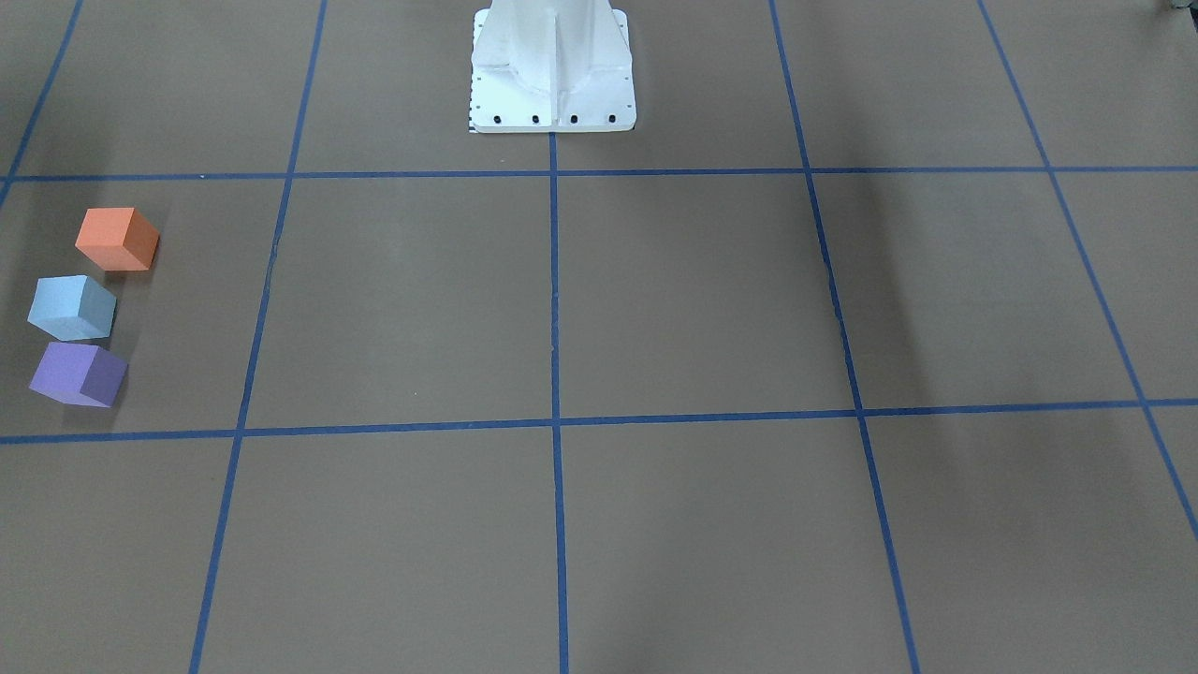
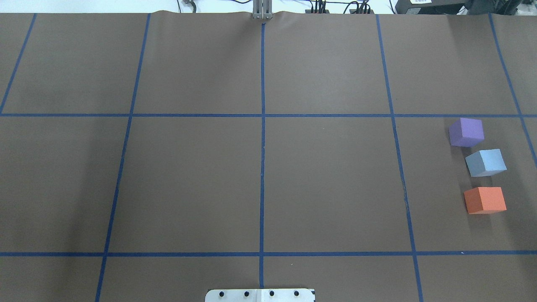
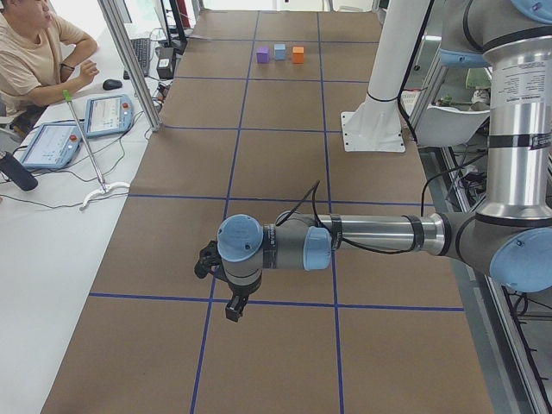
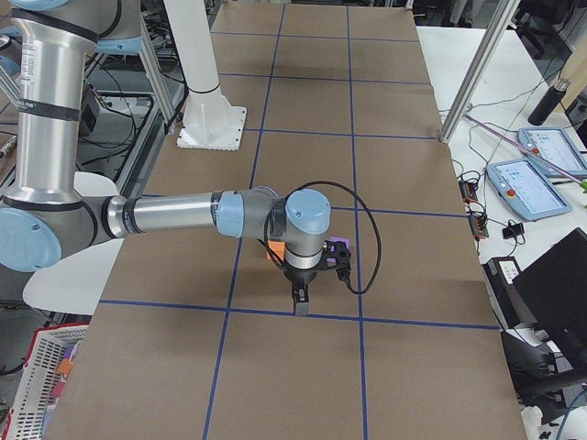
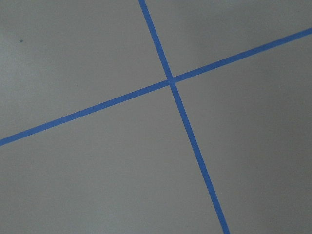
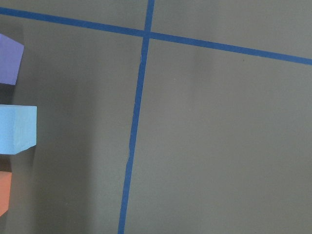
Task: Place blue block between orange and purple blocks
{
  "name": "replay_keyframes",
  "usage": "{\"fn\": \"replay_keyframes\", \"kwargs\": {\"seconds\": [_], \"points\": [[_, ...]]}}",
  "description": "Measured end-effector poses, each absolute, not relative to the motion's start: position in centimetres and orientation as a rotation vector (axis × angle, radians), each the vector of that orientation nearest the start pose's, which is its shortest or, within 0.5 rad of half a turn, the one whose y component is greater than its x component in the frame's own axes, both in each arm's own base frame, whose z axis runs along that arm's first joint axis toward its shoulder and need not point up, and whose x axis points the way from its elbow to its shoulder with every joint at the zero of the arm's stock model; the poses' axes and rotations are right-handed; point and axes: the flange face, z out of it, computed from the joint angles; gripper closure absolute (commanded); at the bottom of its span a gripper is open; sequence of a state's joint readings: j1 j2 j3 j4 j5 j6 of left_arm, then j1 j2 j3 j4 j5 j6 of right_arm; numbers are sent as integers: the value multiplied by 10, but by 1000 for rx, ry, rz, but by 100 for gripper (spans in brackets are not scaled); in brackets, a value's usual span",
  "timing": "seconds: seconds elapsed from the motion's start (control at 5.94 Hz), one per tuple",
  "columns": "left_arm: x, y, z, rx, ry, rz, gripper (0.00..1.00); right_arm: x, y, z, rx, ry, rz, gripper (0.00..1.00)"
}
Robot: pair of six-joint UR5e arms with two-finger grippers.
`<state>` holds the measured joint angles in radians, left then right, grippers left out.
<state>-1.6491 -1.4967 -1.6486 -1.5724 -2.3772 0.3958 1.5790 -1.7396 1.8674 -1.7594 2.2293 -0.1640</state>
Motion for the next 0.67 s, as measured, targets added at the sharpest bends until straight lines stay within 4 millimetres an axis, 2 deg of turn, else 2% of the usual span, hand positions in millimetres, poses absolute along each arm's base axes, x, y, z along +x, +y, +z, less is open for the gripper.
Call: {"fn": "replay_keyframes", "kwargs": {"seconds": [0.67], "points": [[-97,-452,656,188,785,299,0,71,-412,613,2,-720,-126,0]]}}
